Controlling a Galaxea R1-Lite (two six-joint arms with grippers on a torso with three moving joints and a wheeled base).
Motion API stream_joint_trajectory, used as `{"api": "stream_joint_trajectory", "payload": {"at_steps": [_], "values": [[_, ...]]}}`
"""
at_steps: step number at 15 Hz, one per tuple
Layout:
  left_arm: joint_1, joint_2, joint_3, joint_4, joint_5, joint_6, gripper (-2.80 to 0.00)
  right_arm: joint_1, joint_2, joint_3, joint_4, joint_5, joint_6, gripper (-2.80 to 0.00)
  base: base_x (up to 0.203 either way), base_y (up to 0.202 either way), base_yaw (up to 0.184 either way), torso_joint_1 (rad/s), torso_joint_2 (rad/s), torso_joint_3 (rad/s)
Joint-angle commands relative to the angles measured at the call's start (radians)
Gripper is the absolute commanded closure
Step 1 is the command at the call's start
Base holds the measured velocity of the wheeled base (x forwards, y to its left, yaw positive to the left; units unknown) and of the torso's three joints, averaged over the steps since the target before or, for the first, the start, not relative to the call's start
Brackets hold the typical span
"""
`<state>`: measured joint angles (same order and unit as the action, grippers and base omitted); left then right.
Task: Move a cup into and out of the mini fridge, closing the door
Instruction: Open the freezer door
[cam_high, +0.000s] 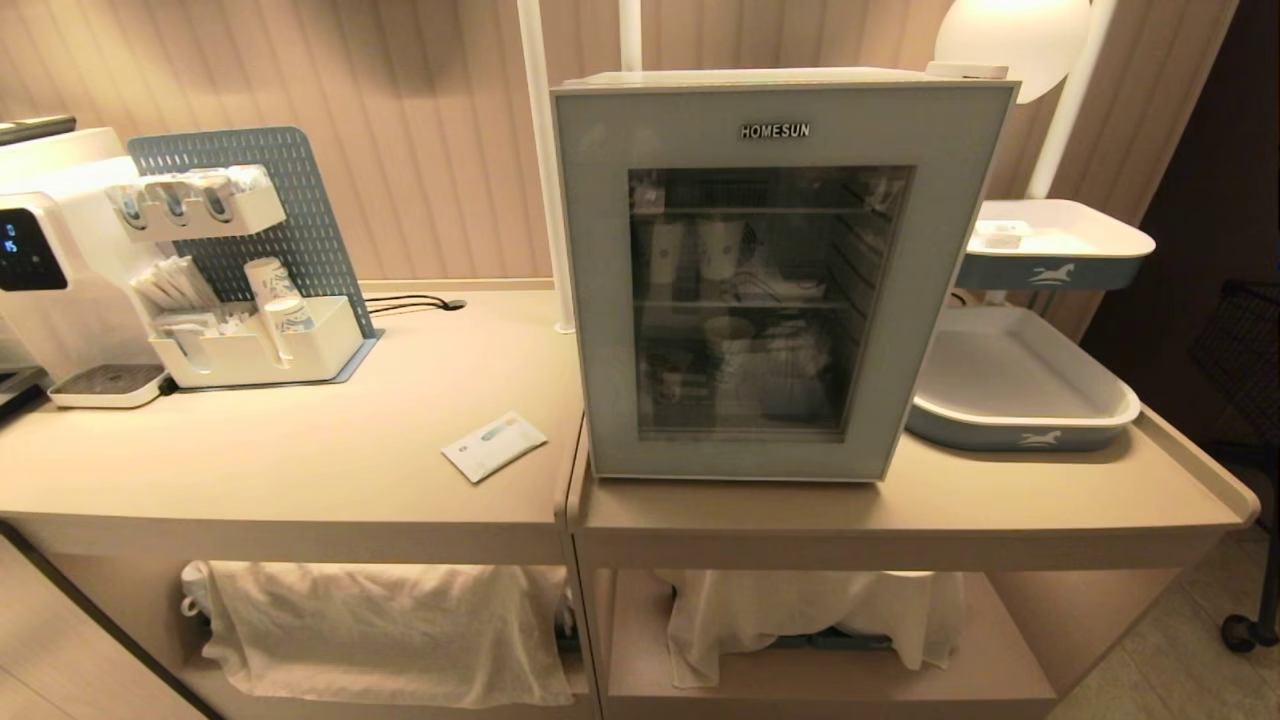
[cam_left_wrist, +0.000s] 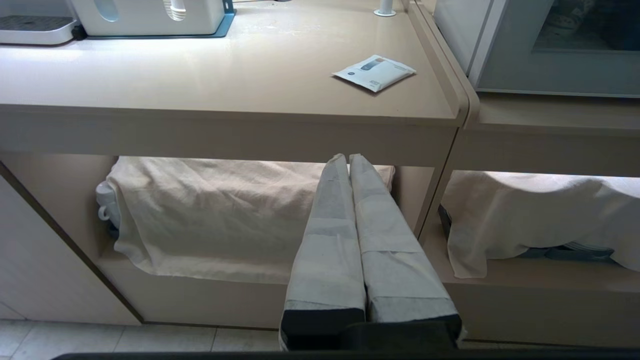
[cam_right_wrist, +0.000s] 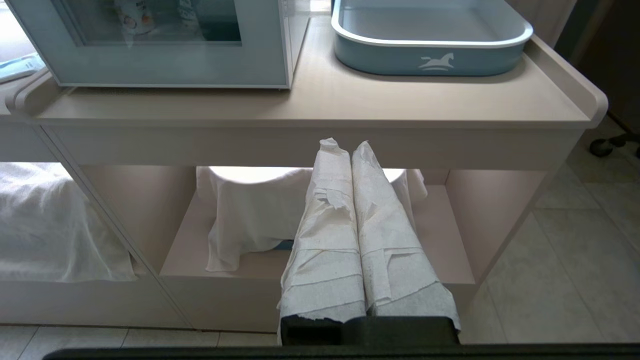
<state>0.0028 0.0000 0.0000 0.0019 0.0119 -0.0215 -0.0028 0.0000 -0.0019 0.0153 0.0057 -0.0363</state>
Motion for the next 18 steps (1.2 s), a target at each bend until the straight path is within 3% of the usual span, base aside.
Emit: {"api": "stream_joint_trajectory", "payload": {"at_steps": [1,7,11,18], "values": [[0.0,0.002,0.002,0.0,0.0,0.0,0.0,0.0,0.0,0.0,0.0,0.0,-0.001,0.0,0.068,0.0,0.004,0.002,0.0,0.002],[0.0,0.001,0.002,0.0,0.0,0.0,0.0,0.0,0.001,0.0,0.0,0.0,0.001,0.0,0.172,0.0,-0.001,0.003,0.0,-0.002],[0.0,0.0,0.002,0.0,0.0,0.0,0.0,0.0,0.001,0.0,0.0,0.0,0.002,0.0,0.0,-0.012,0.008,0.001,0.0,-0.001],[0.0,0.0,0.002,0.0,0.0,0.0,0.0,0.0,0.001,0.0,0.0,0.0,0.003,0.0,0.0,-0.12,0.005,0.002,0.0,0.001]]}}
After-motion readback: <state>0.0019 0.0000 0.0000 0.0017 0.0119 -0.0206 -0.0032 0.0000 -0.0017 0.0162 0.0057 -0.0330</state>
